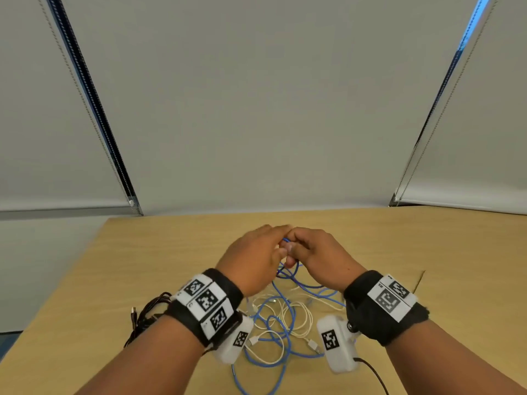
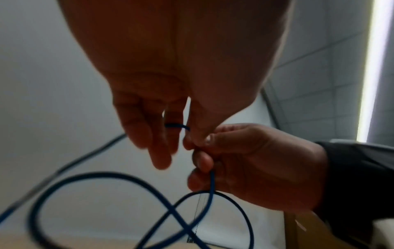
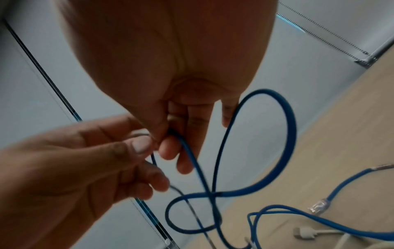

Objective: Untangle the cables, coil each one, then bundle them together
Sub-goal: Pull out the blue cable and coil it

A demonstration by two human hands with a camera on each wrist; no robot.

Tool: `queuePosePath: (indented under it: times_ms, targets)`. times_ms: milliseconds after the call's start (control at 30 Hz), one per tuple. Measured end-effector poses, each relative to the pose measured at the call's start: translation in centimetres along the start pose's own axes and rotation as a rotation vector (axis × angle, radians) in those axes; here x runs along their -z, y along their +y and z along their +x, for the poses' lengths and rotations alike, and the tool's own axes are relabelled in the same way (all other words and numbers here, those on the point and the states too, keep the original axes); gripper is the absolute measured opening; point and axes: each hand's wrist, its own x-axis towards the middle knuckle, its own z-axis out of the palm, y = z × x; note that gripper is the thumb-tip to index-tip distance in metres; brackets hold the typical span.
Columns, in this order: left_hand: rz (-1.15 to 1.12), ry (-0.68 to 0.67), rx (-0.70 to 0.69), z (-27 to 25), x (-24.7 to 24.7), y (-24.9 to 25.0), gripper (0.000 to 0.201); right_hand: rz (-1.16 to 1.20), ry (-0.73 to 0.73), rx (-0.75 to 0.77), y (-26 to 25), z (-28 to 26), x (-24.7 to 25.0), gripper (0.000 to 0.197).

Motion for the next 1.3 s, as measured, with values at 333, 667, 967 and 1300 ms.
queuePosePath:
  times_ms: [333, 667, 967, 1300]
  targets:
    - [-0.126, 0.474, 0.137, 1.3, 6.9, -3.7, 0.012, -0.234, -0.054, 0.032, -0.3, 0.6, 1.2, 0.013]
    - [-0.204, 0.471, 0.478, 0.1, 9.2, -8.3, 0.021, -0.409, 0.12, 0.057, 0.3, 1.2, 2.1, 0.013]
    - [0.009, 0.206, 0.078, 0.8, 3.5, -0.7, 0.047, -0.353, 0.204, 0.101, -1.7, 2.4, 0.8, 0.007]
    - [-0.237, 0.567, 0.101, 3.2, 6.8, -1.1, 0.024, 0.202, 0.117, -0.02, -0.4, 1.2, -1.0, 0.013]
